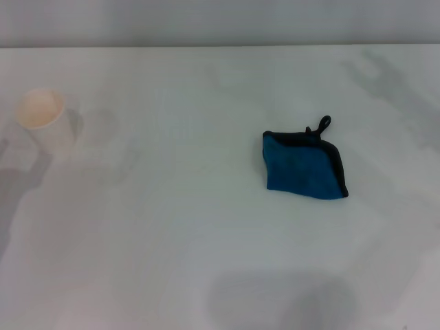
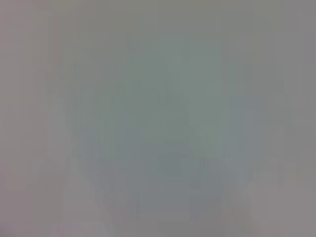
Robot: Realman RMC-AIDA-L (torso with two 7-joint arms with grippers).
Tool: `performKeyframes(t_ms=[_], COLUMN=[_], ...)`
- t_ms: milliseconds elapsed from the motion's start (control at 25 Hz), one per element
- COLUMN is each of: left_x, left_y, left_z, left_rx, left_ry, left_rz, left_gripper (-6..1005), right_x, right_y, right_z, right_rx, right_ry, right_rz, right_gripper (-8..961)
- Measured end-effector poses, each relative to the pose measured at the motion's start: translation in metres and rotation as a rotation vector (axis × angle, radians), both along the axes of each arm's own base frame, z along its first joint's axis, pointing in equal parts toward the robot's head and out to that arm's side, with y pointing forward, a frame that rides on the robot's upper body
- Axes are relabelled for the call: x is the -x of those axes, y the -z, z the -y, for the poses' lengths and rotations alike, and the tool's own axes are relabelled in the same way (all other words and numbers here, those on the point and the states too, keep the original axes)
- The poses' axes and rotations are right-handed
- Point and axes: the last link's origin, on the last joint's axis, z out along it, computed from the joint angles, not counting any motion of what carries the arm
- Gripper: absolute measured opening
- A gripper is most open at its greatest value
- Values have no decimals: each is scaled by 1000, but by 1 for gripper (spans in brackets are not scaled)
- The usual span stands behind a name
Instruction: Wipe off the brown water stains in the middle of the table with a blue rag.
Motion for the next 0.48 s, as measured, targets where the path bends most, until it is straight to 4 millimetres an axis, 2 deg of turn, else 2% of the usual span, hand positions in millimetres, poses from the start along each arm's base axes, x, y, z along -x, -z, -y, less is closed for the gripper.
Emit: performKeyframes(t_ms=[240,480], left_x=[-1,-3], left_y=[0,1], left_z=[-2,-4], left_rx=[2,6], left_ry=[6,13], left_rz=[-2,-2], left_gripper=[891,891], right_x=[-29,-63], right_y=[-1,10], right_z=[-3,-4], right_rx=[-144,-222], right_ry=[137,307], right_rz=[147,310], right_gripper=[796,799])
